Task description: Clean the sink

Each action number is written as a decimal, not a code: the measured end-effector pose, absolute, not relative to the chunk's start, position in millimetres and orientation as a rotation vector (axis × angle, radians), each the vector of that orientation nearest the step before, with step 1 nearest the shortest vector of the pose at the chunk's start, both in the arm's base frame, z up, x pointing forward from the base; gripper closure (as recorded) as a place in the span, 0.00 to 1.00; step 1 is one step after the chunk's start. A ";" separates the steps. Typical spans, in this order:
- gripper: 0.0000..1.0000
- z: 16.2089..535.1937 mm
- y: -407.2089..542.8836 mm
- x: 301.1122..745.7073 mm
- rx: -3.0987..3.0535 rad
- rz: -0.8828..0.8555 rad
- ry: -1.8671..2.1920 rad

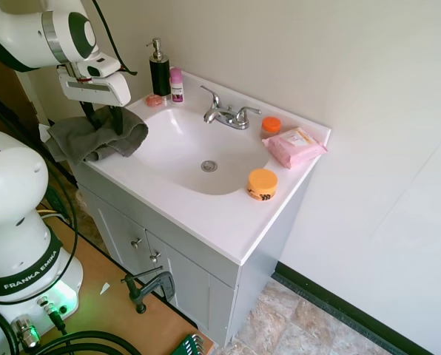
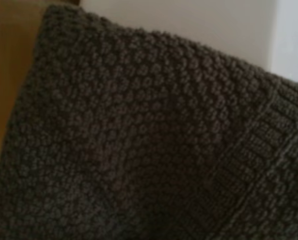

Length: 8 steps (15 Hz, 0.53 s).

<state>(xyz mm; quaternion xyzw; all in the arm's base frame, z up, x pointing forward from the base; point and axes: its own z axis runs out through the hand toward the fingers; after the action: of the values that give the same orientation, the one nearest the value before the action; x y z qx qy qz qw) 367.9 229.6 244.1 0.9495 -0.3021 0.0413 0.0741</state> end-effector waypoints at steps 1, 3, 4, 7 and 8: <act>1.00 244.0 228.4 368.7 2.850 0.120 -0.909; 1.00 243.8 225.2 370.5 2.851 0.110 -0.913; 1.00 243.7 223.8 371.2 2.850 0.107 -0.916; 1.00 243.7 222.5 371.9 2.854 0.089 -0.920; 1.00 244.3 222.3 372.1 2.856 0.089 -0.919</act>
<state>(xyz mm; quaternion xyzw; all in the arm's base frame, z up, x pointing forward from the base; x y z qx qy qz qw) 372.1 222.3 244.3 0.9492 -0.3053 0.0296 0.0701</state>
